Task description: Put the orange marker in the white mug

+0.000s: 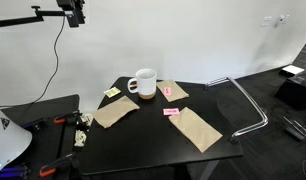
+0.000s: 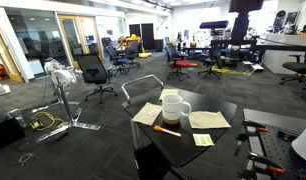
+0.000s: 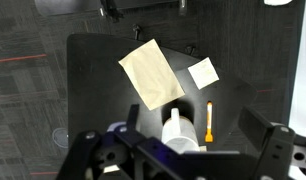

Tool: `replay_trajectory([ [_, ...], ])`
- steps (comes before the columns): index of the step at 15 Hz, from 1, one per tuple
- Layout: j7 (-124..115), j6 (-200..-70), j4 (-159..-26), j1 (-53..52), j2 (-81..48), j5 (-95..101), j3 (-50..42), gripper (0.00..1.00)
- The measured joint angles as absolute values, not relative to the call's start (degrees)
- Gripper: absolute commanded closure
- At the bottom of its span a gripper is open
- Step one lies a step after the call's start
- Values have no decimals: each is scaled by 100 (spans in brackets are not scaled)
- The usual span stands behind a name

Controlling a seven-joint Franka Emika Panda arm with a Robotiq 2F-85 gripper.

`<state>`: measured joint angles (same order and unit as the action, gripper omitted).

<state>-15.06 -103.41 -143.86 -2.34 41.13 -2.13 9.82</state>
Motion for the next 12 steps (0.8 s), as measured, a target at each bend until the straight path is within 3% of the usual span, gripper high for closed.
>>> replay_trajectory([
  [12, -1506, -12767, -15204, -674, 3521, -649, 1393, 0],
])
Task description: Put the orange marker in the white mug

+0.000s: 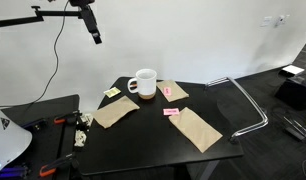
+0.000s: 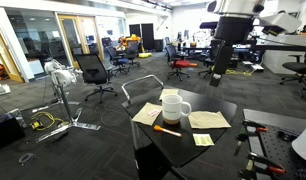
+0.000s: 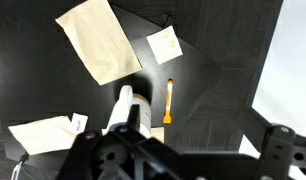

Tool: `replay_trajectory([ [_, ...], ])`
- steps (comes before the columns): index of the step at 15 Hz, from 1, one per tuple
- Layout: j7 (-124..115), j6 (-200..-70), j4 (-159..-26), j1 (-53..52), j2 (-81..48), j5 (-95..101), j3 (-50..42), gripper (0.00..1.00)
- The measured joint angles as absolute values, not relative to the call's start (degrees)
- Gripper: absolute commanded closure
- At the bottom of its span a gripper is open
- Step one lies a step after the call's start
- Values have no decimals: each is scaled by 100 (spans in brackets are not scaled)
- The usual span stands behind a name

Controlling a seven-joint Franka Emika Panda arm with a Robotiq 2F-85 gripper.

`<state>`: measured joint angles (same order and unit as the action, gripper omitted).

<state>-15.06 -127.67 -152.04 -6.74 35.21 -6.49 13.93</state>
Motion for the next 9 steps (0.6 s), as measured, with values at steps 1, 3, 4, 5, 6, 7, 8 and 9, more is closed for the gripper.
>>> replay_trajectory([
  [1, -1506, -13002, -15232, -679, 3345, -649, 1394, 0],
  [3, -1506, -13408, -15242, -692, 2983, -649, 1400, 0],
  [4, -1516, -13580, -15242, -695, 2817, -649, 1414, 0],
  [5, -1540, -13740, -15241, -696, 2657, -648, 1437, 0],
  [6, -1604, -13878, -15241, -699, 2511, -644, 1466, 0],
  [7, -1660, -13986, -15239, -701, 2379, -636, 1501, 0],
  [8, -1752, -14066, -15237, -703, 2268, -630, 1541, 0],
  [9, -1848, -14122, -15234, -706, 2170, -620, 1582, 0],
])
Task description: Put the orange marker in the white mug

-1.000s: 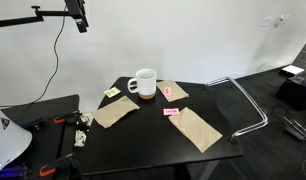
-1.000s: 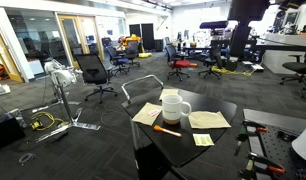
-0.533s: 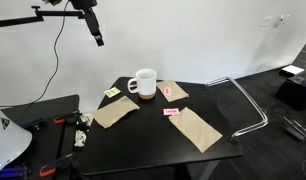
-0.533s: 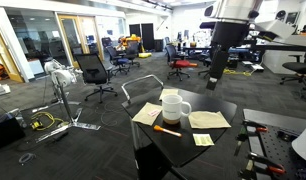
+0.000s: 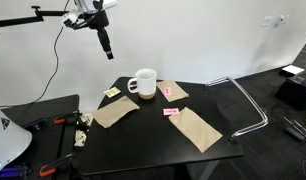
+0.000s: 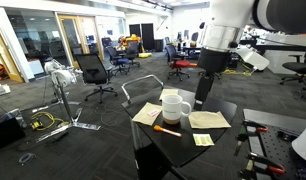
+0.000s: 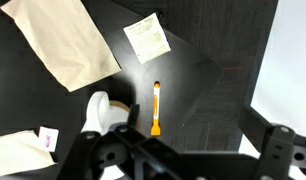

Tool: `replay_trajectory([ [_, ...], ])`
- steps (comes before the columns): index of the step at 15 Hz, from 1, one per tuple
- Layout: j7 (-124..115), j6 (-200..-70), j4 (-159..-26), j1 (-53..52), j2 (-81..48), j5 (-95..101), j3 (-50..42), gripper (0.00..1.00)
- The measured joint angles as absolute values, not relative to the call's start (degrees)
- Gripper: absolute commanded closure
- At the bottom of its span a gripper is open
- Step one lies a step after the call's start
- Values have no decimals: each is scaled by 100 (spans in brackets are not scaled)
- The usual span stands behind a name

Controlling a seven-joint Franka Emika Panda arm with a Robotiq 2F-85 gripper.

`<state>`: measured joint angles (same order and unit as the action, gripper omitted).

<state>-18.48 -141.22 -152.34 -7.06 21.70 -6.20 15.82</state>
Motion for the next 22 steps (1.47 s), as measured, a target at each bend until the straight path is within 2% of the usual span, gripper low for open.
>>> replay_trajectory([
  [10, -3183, -14687, -15234, -697, 1407, -224, 1935, 0],
  [22, -3188, -15747, -15135, -538, 205, 388, 1371, 0],
])
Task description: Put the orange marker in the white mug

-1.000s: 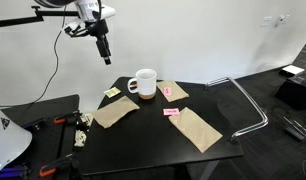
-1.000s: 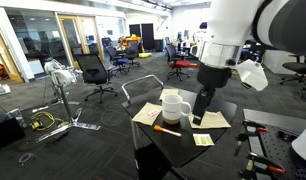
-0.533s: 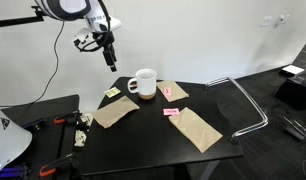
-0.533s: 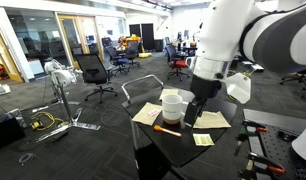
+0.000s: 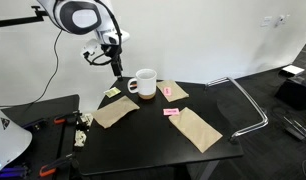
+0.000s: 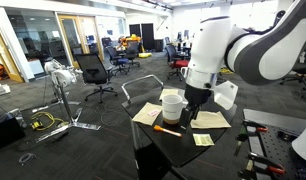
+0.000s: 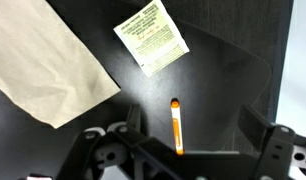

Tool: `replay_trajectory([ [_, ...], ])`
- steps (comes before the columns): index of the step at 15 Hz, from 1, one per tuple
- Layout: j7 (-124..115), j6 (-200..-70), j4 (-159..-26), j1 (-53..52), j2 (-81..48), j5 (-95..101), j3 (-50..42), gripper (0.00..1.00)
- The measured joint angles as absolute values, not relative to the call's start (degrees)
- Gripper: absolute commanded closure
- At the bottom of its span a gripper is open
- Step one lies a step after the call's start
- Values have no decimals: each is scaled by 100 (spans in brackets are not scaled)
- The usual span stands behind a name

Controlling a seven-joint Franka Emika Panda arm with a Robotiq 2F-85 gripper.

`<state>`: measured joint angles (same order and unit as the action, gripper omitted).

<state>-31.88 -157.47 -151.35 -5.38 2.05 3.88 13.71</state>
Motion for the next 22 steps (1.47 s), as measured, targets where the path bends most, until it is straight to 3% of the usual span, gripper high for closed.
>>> replay_trajectory([
  [22, -4558, -16317, -14189, -669, -1175, 2176, 987, 0],
])
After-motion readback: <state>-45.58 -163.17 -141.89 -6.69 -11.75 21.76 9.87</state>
